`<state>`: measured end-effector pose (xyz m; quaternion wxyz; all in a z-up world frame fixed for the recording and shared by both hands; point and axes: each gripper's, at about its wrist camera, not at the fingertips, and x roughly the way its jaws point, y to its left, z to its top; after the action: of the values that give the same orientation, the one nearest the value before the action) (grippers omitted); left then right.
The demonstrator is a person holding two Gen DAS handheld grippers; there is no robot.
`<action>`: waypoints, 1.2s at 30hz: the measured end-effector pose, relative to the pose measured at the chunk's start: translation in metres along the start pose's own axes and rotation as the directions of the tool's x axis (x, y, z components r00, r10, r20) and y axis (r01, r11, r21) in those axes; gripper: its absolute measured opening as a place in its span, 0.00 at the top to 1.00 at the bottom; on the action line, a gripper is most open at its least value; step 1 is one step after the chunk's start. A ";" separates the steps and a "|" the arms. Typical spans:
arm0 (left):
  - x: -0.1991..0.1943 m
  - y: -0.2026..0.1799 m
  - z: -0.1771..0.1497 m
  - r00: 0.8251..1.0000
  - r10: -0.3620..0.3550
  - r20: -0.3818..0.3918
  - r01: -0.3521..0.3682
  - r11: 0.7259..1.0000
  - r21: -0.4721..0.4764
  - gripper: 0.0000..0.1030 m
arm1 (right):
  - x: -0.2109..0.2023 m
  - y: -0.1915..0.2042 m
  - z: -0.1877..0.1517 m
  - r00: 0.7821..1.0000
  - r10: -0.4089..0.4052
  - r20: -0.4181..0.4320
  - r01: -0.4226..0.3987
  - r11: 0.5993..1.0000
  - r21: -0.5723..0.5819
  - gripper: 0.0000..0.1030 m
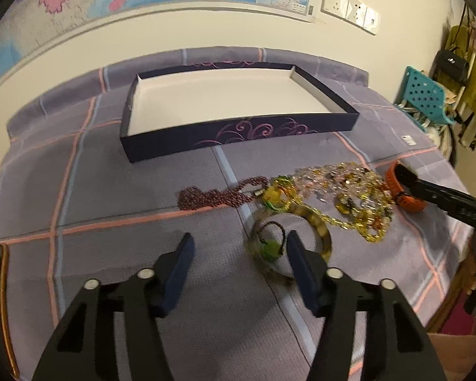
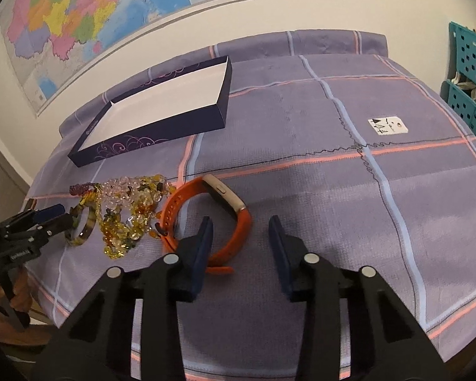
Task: Organize jewelry
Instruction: 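Grasp the orange watch band with the right gripper while the left grasps the bangle, then release the watch band in the lid with the right gripper while the left releases the bangle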
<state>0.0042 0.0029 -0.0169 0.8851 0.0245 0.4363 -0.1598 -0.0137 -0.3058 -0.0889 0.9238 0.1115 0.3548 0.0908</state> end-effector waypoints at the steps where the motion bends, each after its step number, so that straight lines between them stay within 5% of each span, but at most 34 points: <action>1: -0.001 0.000 -0.001 1.000 -0.008 -0.002 0.008 1.000 0.003 0.54 | 0.000 0.001 0.000 1.000 0.001 0.000 -0.001 1.000 -0.002 0.68; 8: -0.001 -0.010 -0.005 0.998 -0.050 -0.040 0.052 0.997 0.061 0.63 | 0.002 0.006 0.001 1.000 0.005 -0.003 -0.005 1.000 -0.021 0.69; 13: 0.000 -0.012 -0.004 0.998 -0.043 -0.053 0.047 0.996 0.072 0.86 | 0.003 0.007 0.000 1.000 0.012 -0.001 -0.012 1.000 -0.023 0.77; 17: -0.001 -0.008 -0.003 0.998 -0.038 -0.044 0.040 0.998 0.049 0.96 | 0.003 0.005 0.000 1.000 0.015 0.008 -0.015 1.000 -0.014 0.87; 26: -0.023 -0.002 0.001 0.997 -0.069 0.017 0.068 0.996 0.065 0.96 | -0.003 0.008 0.006 0.998 0.064 0.022 -0.063 0.998 -0.026 0.88; 36: -0.016 0.012 -0.012 0.997 -0.056 -0.044 0.059 0.995 0.079 0.92 | 0.001 0.016 0.011 0.997 0.073 0.015 -0.073 0.996 -0.051 0.88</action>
<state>-0.0101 0.0202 -0.0132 0.8692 0.0509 0.4485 -0.2020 -0.0073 -0.2918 -0.0772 0.9254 0.1018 0.3401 0.1324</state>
